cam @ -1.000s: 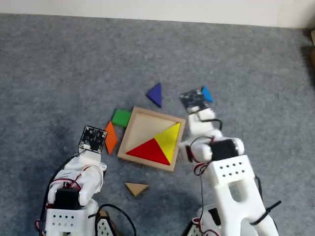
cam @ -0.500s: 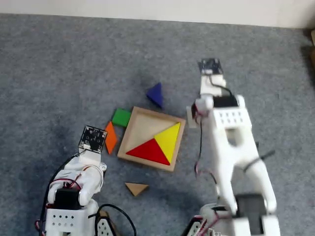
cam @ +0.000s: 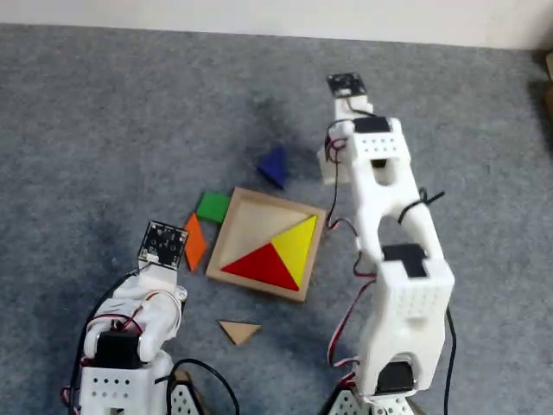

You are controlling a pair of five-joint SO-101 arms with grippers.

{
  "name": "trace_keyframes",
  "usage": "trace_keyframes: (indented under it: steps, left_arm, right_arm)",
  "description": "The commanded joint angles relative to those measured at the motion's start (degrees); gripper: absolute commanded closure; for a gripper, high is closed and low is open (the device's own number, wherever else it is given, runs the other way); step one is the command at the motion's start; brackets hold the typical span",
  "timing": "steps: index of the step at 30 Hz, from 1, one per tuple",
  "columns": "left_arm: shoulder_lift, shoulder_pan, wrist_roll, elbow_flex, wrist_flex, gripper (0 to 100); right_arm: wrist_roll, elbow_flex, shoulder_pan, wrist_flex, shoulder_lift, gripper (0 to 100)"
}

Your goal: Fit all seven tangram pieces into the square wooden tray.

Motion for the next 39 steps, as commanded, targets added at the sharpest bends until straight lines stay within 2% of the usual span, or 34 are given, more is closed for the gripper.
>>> trace_keyframes:
  steps: [1,7,9,12,27,39]
  left_arm:
    - [-3.0,-0.7,-0.4,1.2,0.4,99]
    - [-3.0,-0.7,-0.4,1.2,0.4,99]
    - [-3.0,-0.7,-0.4,1.2,0.4,99]
    - [-3.0,-0.7,-0.4,1.2,0.4,99]
    - [-3.0,-0.7,-0.4,1.2,0.4,99]
    - [-3.0,-0.7,-0.4,1.2,0.4,99]
  right_arm:
    - [0.7,-10.3,2.3,-0.9,3.2,69.9]
    - [0.8,-21.6,3.3,-0.6,13.9,70.3]
    - [0.8,-24.1,3.3,0.1,16.6,73.1]
    - [0.8,-28.4,3.0,4.0,19.5,76.4]
    - [0.8,-46.4,3.6,23.9,25.8,76.4]
    - [4.0,-47.9,3.5,19.3,27.5,76.5]
